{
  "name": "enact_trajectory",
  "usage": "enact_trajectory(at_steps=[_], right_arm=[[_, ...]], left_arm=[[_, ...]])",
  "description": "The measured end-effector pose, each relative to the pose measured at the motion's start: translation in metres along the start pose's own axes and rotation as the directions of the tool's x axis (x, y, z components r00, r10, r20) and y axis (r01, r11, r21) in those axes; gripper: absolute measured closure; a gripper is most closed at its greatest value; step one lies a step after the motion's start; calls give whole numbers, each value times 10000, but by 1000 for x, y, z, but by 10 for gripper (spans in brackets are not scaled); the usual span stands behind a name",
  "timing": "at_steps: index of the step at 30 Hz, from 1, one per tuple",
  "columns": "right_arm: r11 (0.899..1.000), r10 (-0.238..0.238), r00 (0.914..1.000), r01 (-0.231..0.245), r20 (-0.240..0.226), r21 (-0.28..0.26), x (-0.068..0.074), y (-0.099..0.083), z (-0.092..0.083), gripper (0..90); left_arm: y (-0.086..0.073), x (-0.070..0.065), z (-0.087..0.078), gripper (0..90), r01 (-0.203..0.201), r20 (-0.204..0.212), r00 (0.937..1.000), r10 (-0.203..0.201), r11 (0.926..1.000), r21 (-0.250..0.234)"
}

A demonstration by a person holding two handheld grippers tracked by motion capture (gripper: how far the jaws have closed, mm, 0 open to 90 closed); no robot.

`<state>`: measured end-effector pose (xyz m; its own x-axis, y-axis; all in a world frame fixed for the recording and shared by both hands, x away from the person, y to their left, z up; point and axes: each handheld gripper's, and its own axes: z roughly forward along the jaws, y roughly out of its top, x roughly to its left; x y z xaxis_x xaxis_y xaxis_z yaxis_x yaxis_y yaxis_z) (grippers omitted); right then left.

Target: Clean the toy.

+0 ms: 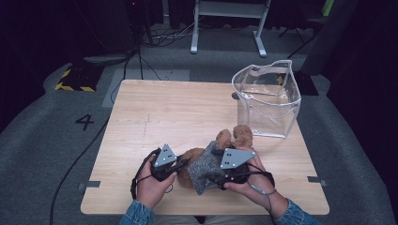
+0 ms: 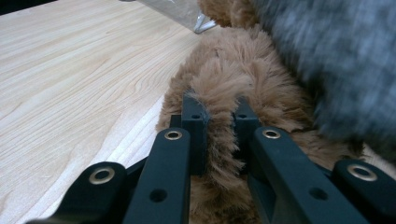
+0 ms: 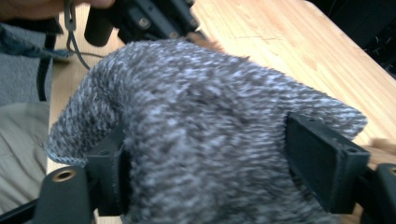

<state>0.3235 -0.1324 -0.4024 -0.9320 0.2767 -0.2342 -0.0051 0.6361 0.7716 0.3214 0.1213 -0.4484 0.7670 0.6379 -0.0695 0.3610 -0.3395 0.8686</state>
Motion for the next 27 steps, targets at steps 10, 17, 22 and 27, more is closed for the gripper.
enact_trajectory(at_steps=[10, 17, 22, 27], right_arm=[[9950, -745, 9972, 741, 29, 673, 18, 6, 2, 663], [9926, -1190, 9915, 1202, -530, 198, 37, 26, 10, 672], [9912, -1081, 9940, 1066, 146, 779, 23, 10, 12, 674], [9935, -558, 9922, 441, 1113, 1052, 3, -16, -18, 677]], left_arm=[[0, 0, 1, 812, 48, -56, 10000, -48, 10000, -8], [0, 5, 4, 813, 96, -352, 9993, -95, 10000, 7], [-1, 12, 7, 815, 155, -515, 9986, -154, 9999, 0], [0, 15, 12, 815, 216, -281, 9994, -220, 9997, -145]])
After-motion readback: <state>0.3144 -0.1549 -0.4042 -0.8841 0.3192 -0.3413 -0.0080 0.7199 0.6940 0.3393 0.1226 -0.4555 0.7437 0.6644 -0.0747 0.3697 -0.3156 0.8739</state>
